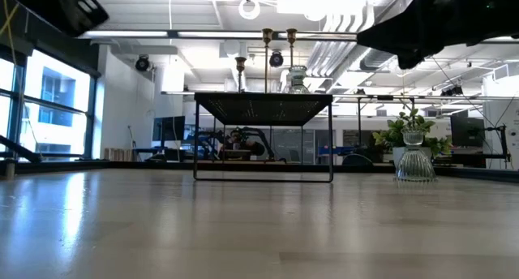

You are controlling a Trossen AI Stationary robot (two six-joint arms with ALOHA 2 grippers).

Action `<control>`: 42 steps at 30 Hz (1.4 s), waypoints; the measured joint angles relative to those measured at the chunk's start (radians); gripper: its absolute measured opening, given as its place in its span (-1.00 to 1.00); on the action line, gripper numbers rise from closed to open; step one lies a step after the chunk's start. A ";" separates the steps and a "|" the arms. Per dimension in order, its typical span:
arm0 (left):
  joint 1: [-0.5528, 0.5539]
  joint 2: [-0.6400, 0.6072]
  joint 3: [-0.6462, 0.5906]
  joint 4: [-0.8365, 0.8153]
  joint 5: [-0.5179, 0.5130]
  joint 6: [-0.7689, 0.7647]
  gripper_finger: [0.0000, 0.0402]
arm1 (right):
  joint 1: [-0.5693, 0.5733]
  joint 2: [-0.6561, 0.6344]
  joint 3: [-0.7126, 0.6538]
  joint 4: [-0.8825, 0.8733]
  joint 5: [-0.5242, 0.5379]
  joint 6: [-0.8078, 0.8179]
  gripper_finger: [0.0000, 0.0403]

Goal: Pick & Place candle stick holders
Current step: Put the bottom green glass on the shelf

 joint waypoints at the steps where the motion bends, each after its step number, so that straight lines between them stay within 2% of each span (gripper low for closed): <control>1: -0.029 0.035 0.038 -0.043 0.010 -0.039 -0.98 | 0.006 0.000 0.000 0.000 0.006 -0.001 -0.98; 6: -0.149 0.196 0.215 -0.236 0.079 -0.247 -0.76 | 0.026 0.000 0.000 0.000 0.018 -0.004 -0.98; 11: -0.249 0.314 0.335 -0.377 0.091 -0.444 -0.34 | 0.028 0.000 0.000 0.001 0.019 -0.004 -0.99; 17: -0.350 0.379 0.364 -0.425 0.141 -0.641 0.22 | 0.027 0.000 0.000 0.000 0.018 -0.005 -0.99; 22: -0.408 0.408 0.364 -0.427 0.090 -0.727 0.54 | 0.027 0.001 0.000 -0.004 0.017 -0.022 -0.99; 26: -0.419 0.429 0.364 -0.427 0.063 -0.733 0.63 | 0.027 0.001 0.000 -0.004 0.017 -0.023 -1.00; 34: -0.419 0.493 0.363 -0.502 0.075 -0.717 0.63 | 0.027 0.001 0.000 -0.004 0.016 -0.023 -1.00; 42: -0.419 0.496 0.326 -0.430 0.056 -0.700 0.63 | 0.027 0.001 0.000 -0.004 0.014 -0.023 -0.99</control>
